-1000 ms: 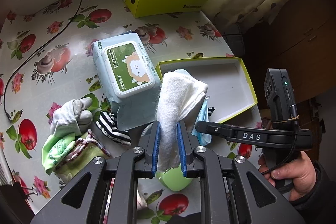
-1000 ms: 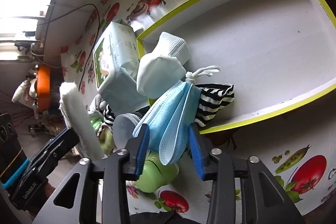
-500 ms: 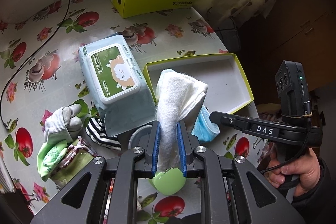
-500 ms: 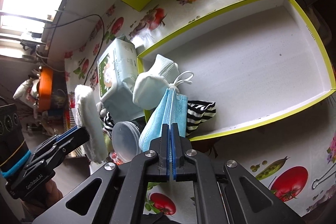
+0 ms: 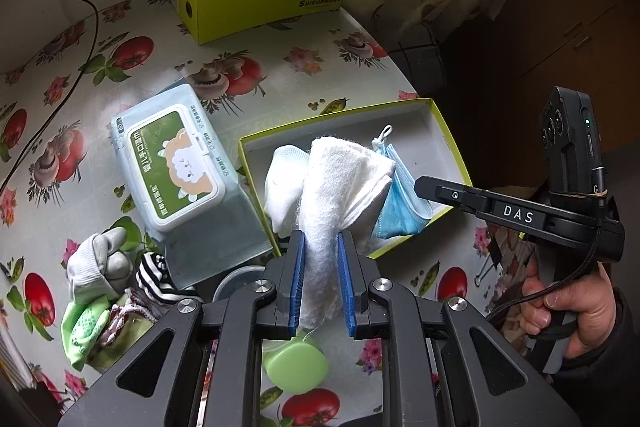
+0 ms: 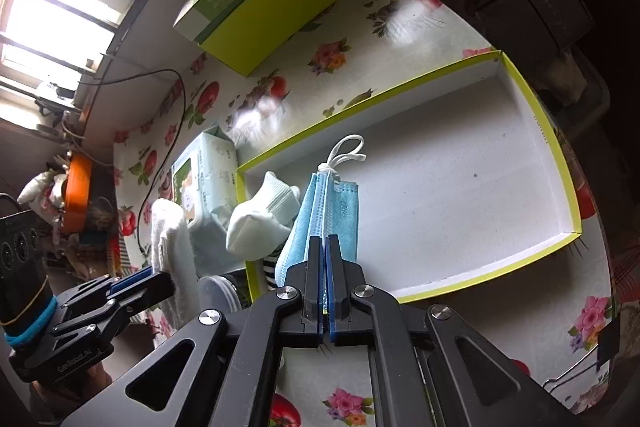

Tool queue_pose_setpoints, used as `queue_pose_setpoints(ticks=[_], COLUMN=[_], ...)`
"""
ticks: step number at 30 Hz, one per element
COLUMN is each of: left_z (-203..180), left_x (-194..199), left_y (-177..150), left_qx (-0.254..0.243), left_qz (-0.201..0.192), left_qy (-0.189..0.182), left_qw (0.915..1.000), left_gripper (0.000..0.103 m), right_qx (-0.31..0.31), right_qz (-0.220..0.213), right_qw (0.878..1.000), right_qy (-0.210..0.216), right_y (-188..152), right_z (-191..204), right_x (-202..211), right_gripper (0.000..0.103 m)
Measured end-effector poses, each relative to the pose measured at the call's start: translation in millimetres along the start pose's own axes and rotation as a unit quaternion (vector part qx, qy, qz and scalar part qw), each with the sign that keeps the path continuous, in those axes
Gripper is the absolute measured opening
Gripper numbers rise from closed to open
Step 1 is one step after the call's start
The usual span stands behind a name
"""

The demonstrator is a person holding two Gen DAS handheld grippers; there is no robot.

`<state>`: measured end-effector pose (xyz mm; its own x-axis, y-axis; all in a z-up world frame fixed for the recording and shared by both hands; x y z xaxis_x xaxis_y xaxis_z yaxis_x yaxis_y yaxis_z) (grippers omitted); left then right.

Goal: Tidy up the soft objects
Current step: 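Lower the mask into the box lid and open the right gripper while the left gripper carries the towel over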

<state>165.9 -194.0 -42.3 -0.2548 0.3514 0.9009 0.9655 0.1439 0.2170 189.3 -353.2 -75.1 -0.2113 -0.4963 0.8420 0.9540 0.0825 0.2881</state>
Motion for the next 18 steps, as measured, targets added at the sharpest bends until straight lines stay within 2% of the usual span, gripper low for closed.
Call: queue_pose_setpoints(ticks=[7,12,16,18], left_z=[-20,-29,-32,-34], left_x=[-25,-42,-53,-58], left_y=[12,18,22,25], left_qx=[-0.014,-0.016,-0.015,-0.015], left_qz=[0.018,0.030,0.037,0.040], left_qy=[0.002,0.004,0.010,0.014], left_qw=[0.9997,0.9994,0.9992,0.9990], left_gripper=[0.017,0.017,0.017,0.017], right_qx=[0.003,-0.027,-0.034,-0.035], right_qz=[0.000,0.006,0.001,0.001], right_qw=[1.000,1.000,0.999,0.999], right_qy=[-0.025,-0.013,-0.007,-0.004], right_y=[6,2,-2,-5], right_z=[-22,-41,-45,-44], right_x=[-3,-6,-2,-1], right_gripper=[0.002,0.004,0.021,0.023])
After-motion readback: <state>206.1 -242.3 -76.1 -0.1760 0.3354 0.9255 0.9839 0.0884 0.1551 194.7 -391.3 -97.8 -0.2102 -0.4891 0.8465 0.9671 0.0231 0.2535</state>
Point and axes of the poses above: each gripper's, at about its wrist camera, not at the fingertips, and x roughly against the way its jaws point, z to its left, y to its top, the point moved 6 cm from there along -x, roughly the way its jaws point, and after that the axes turned 12 degrees about x, right-handed, at the moved point
